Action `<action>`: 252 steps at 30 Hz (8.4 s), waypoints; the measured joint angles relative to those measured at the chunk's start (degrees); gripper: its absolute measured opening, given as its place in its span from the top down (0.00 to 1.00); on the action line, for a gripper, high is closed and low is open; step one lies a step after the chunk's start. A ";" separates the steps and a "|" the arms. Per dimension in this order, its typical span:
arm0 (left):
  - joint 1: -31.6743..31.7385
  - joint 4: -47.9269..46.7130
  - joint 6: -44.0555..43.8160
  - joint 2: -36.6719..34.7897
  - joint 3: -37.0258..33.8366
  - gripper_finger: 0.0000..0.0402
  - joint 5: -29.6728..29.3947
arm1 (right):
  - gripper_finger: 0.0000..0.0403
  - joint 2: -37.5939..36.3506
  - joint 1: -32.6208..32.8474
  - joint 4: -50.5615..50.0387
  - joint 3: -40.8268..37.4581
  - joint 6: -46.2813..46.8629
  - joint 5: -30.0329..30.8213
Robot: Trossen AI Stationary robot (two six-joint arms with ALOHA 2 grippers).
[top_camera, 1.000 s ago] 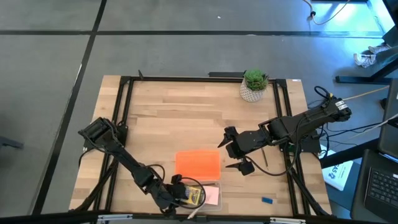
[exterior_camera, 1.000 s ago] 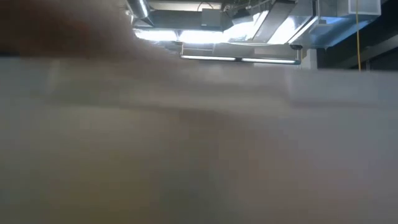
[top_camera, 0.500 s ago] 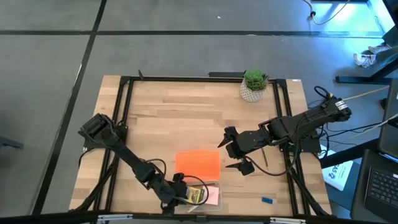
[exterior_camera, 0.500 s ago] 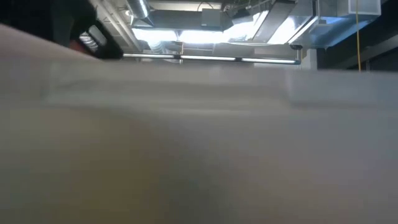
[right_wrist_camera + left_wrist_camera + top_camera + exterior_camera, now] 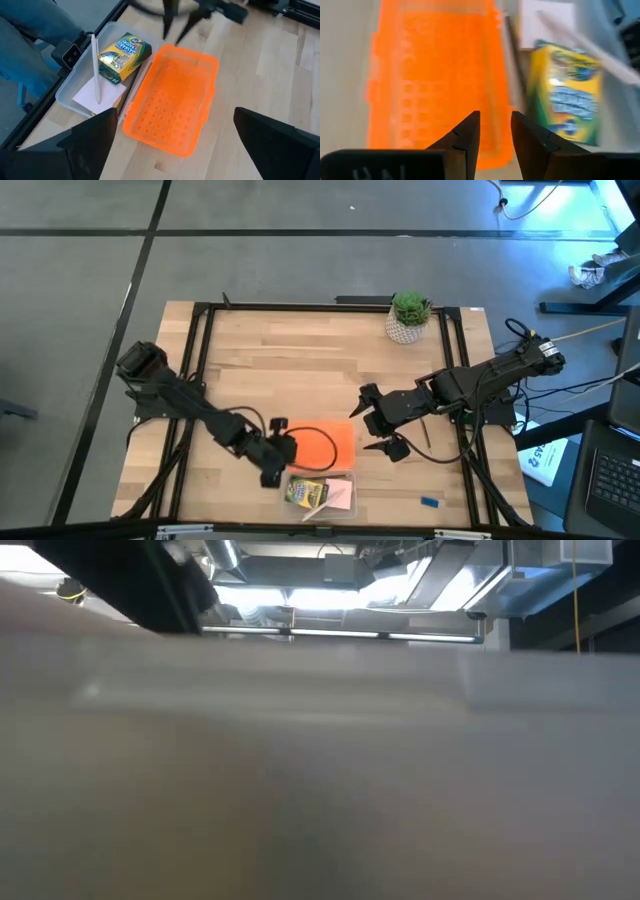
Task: Pack school essentials
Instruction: Adjust the supply box, then put the black pencil into the supply box
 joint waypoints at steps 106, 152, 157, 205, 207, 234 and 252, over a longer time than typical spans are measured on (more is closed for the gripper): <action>3.80 -6.99 5.17 -15.09 -5.11 0.76 -3.41 | 0.01 28.70 -12.99 6.61 -0.07 11.71 -5.88; 1.79 -6.98 5.20 -15.05 -5.14 0.76 -2.72 | 0.01 4.90 -2.57 -23.85 0.04 57.99 20.81; 1.79 -6.98 5.22 -15.05 -5.14 0.76 -2.72 | 0.01 5.14 -2.05 -36.18 0.00 78.26 15.47; 1.79 -6.60 5.35 -14.98 -5.22 0.76 -3.12 | 0.01 12.79 -4.08 -37.65 -0.73 83.88 8.44; 1.79 -6.60 5.35 -14.98 -5.22 0.76 -3.14 | 0.01 12.71 -5.15 -36.03 -2.81 83.73 6.65; 1.81 -6.42 5.26 -14.98 -5.22 0.76 -3.16 | 0.01 11.10 -22.24 -24.55 -25.73 62.63 -10.74; 1.86 -6.05 5.22 -14.98 -5.22 0.76 -3.18 | 0.01 10.99 -27.34 -15.99 -30.38 46.74 -13.45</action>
